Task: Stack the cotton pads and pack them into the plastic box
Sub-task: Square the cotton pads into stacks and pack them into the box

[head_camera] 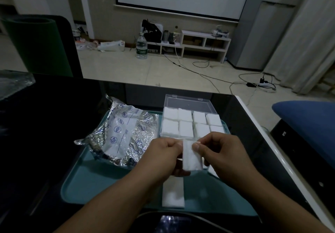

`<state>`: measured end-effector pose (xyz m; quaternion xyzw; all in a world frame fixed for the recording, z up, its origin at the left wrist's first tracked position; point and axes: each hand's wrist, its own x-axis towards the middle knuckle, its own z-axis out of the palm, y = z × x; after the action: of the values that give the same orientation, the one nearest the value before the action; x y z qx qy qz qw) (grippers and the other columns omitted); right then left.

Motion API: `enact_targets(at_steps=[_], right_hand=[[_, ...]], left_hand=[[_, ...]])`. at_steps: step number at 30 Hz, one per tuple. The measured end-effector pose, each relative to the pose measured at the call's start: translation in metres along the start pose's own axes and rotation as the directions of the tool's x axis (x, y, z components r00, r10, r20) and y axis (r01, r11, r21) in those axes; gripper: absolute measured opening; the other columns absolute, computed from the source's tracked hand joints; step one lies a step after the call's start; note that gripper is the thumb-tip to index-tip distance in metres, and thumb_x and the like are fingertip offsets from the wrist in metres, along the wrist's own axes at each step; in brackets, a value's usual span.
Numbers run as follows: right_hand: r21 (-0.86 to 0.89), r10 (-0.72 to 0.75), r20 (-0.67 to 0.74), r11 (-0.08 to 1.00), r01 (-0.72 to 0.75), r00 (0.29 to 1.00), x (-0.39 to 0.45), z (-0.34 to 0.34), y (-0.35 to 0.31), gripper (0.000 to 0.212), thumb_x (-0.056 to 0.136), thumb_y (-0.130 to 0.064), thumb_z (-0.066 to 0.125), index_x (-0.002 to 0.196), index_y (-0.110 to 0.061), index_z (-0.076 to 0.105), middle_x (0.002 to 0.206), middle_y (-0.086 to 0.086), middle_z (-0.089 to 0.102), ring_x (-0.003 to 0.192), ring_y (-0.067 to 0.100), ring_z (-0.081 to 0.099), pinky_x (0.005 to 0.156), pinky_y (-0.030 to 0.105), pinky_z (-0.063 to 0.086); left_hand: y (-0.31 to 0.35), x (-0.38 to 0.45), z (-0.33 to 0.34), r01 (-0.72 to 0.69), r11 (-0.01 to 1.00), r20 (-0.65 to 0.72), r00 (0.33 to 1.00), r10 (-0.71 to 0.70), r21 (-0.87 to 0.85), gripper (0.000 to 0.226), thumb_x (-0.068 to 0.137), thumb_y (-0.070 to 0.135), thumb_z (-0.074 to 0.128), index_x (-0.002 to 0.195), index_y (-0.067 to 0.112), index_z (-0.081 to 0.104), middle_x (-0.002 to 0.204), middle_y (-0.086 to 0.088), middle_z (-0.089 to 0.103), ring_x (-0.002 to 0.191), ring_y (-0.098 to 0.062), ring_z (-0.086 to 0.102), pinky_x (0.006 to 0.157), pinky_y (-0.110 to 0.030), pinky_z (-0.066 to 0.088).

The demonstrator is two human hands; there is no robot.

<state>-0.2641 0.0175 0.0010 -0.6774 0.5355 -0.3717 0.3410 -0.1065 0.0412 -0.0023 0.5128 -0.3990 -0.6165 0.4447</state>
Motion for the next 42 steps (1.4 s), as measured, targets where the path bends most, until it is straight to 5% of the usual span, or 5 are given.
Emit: enact_targets(at_steps=[4, 12, 24, 28, 42], right_hand=[[-0.062, -0.026, -0.026, 0.998, 0.024, 0.999, 0.0, 0.0, 0.001, 0.012, 0.083, -0.019, 0.075, 0.072, -0.019, 0.07, 0.066, -0.003, 0.07, 0.054, 0.004, 0.06, 0.056, 0.024, 0.051], [-0.061, -0.058, -0.019, 0.997, 0.057, 0.998, -0.002, 0.002, 0.004, 0.014, 0.086, -0.016, 0.071, 0.073, -0.022, 0.069, 0.065, -0.006, 0.068, 0.055, 0.006, 0.058, 0.059, 0.032, 0.053], [0.189, 0.074, -0.041, 0.98, -0.065, 0.996, -0.003, 0.005, -0.001, 0.012, 0.093, -0.012, 0.062, 0.083, -0.01, 0.07, 0.063, 0.004, 0.069, 0.047, 0.013, 0.058, 0.045, 0.018, 0.043], [0.269, 0.088, 0.015, 0.959, -0.089, 0.996, -0.005, 0.004, -0.008, 0.01, 0.089, -0.012, 0.066, 0.082, -0.008, 0.072, 0.057, 0.0, 0.067, 0.044, 0.003, 0.055, 0.047, 0.015, 0.043], [0.388, 0.129, -0.066, 0.917, -0.093, 0.989, 0.0, 0.005, 0.001, 0.022, 0.082, 0.009, 0.068, 0.092, -0.01, 0.072, 0.066, 0.0, 0.068, 0.058, 0.004, 0.061, 0.057, 0.016, 0.048]], left_hand=[[-0.001, 0.002, -0.002, -0.003, 1.0, -0.012, 1.0, 0.004, 0.018, 0.034, 0.098, 0.032, 0.055, 0.092, 0.003, 0.071, 0.09, -0.021, 0.073, 0.073, -0.031, 0.069, 0.068, -0.036, 0.058], [-0.006, 0.004, -0.006, -0.093, 0.986, 0.0, 0.996, 0.094, 0.142, 0.012, 0.087, -0.001, 0.066, 0.093, 0.006, 0.074, 0.06, 0.003, 0.068, 0.041, 0.002, 0.052, 0.045, -0.009, 0.037], [-0.004, 0.005, -0.008, -0.068, 0.989, -0.037, 0.997, 0.073, 0.134, 0.019, 0.079, -0.003, 0.074, 0.096, 0.005, 0.074, 0.087, -0.011, 0.076, 0.06, -0.006, 0.065, 0.048, -0.013, 0.044], [-0.006, 0.006, -0.009, -0.084, 0.983, -0.022, 0.996, 0.088, 0.165, 0.018, 0.079, 0.0, 0.076, 0.094, 0.01, 0.076, 0.088, -0.006, 0.077, 0.076, -0.017, 0.072, 0.064, -0.024, 0.054], [-0.009, 0.008, -0.007, -0.06, 0.998, -0.112, 0.992, 0.058, -0.022, 0.012, 0.087, 0.008, 0.069, 0.083, -0.002, 0.074, 0.086, -0.022, 0.073, 0.068, -0.023, 0.064, 0.061, -0.026, 0.057]])
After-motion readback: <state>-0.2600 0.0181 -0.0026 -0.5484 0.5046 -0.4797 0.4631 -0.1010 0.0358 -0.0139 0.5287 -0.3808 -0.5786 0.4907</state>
